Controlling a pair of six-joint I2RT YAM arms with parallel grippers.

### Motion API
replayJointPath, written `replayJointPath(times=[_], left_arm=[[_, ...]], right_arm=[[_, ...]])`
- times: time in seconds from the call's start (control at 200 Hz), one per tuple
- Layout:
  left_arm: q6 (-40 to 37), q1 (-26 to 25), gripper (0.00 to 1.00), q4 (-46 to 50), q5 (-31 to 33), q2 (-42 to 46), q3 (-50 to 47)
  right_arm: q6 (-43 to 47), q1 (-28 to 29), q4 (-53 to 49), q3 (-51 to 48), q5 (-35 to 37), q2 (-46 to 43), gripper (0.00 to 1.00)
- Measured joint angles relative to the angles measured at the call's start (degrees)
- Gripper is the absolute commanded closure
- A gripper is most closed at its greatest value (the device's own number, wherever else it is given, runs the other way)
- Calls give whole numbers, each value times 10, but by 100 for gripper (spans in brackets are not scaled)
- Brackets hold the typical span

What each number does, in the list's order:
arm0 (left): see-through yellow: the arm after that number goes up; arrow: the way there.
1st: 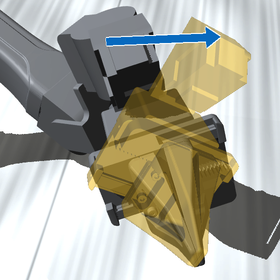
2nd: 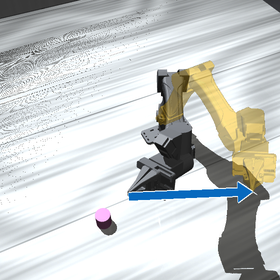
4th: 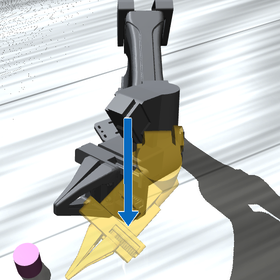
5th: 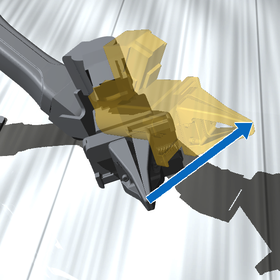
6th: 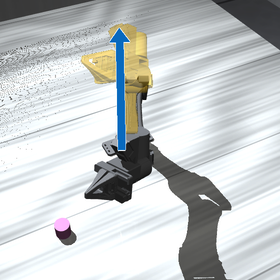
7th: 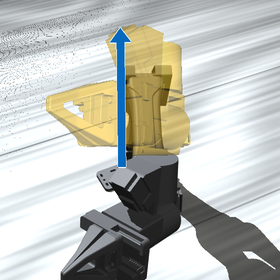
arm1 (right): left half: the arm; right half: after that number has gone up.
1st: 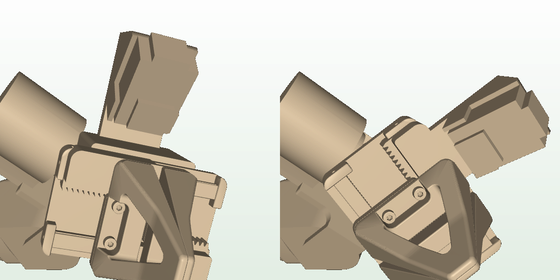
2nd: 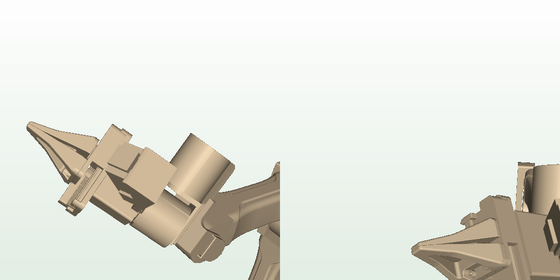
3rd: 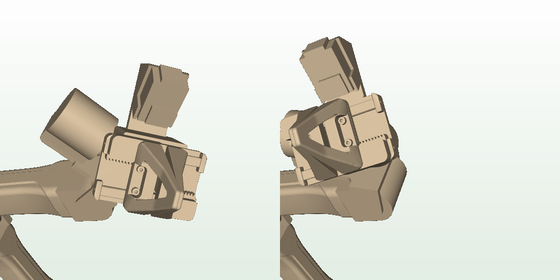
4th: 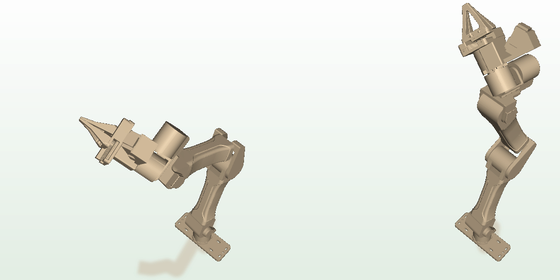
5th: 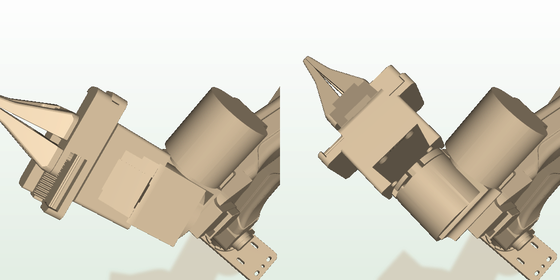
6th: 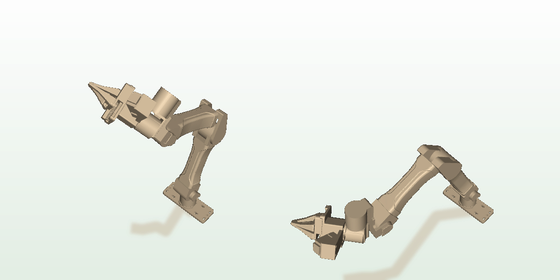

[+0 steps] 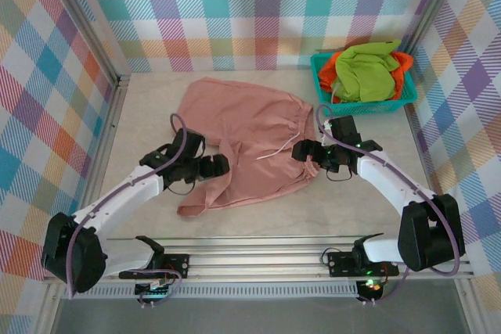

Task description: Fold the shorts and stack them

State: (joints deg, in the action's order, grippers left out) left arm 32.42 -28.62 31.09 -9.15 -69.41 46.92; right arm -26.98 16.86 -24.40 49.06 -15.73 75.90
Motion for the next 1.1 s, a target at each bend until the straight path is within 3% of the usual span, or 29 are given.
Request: replayJointPath(times=[0.18, 0.485, 0.645, 0.74, 0.78, 0.91, 1.1], left_arm=[[50, 10, 27, -21, -38, 0, -66], [72, 15, 47, -102, -49, -27, -75], [65, 15, 80, -122, -44, -71, -72], [54, 16, 94, -118, -27, -82, -70], [49, 16, 100, -113, -14, -80, -66], [23, 16, 100, -72, 63, -53, -34], [-35, 25, 97, -18, 251, 34, 15]], right_arm=[[0, 0, 0, 0, 0, 0, 3], [-9, 0, 8, 0, -7, 3, 3], [-9, 0, 9, 0, -9, 5, 3], [-9, 0, 9, 0, -9, 5, 3], [-9, 0, 9, 0, -9, 5, 3], [-9, 0, 9, 0, -9, 5, 3], [-9, 0, 11, 0, -11, 16, 3]])
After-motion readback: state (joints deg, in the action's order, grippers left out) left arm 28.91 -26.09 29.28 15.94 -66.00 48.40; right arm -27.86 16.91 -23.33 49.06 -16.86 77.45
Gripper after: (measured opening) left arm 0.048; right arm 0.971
